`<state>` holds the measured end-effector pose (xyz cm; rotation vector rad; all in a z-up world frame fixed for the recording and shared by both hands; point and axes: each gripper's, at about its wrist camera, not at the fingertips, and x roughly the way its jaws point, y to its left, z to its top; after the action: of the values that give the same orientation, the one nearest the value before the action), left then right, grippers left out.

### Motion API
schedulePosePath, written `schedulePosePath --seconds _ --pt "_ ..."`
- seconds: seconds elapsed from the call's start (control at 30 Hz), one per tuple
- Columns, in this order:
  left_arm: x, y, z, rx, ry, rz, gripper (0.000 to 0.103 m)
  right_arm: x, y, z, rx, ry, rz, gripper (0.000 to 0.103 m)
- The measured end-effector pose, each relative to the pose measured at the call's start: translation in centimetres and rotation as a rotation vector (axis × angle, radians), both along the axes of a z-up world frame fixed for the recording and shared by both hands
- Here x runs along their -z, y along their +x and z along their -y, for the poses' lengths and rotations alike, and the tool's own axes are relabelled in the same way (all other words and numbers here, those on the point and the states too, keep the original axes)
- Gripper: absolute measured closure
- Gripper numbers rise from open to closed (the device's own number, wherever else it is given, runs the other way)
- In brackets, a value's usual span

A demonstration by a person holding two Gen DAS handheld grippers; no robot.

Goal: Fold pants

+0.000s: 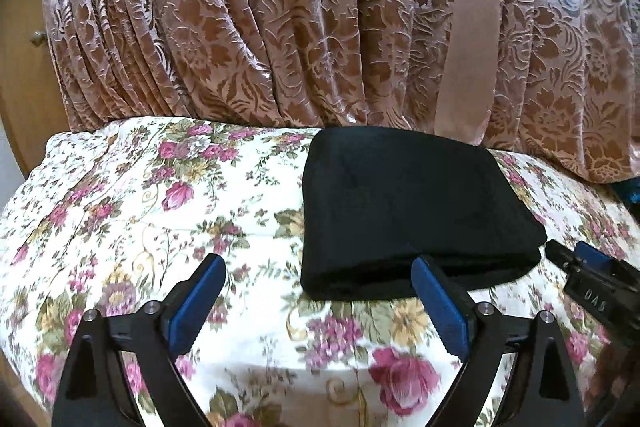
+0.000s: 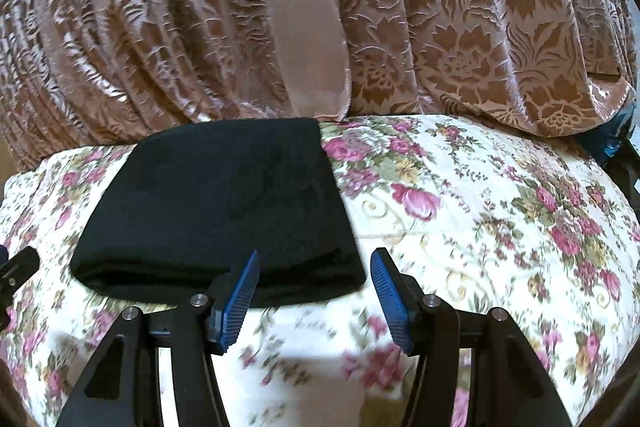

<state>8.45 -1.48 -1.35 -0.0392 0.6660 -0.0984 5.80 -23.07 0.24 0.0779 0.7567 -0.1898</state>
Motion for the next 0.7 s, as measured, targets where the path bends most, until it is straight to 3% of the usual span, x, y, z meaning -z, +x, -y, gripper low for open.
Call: schedulePosePath --seconds 0.33,0.7 --pt "0.9 -4.1 0.5 0.014 0.001 -0.002 0.000 0.3 -3.6 -3.7 -0.050 -0.015 0.006 0.045" --pt "1.4 -5.2 0.7 -0.014 0.018 -0.018 0.000 0.7 -4.9 -4.2 -0.070 -0.010 -0.006 0.045"
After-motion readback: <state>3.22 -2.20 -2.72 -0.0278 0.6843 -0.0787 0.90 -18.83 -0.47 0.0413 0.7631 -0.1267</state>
